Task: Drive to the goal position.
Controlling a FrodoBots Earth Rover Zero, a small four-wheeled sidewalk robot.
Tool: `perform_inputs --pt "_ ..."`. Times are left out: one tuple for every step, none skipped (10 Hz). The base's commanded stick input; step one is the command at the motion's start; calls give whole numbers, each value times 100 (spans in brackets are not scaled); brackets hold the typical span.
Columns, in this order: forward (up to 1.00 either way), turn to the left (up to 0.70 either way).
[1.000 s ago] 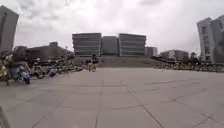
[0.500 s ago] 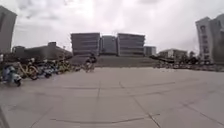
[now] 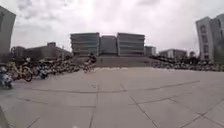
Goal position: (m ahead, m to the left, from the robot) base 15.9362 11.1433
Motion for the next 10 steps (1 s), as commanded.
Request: perform_inputs --pt "70 0" --pt "70 0" --pt "70 0" --pt "70 0" --pt "70 0" --pt "70 0" --pt "70 0" --pt "70 0" --pt "70 0" --pt "70 0"
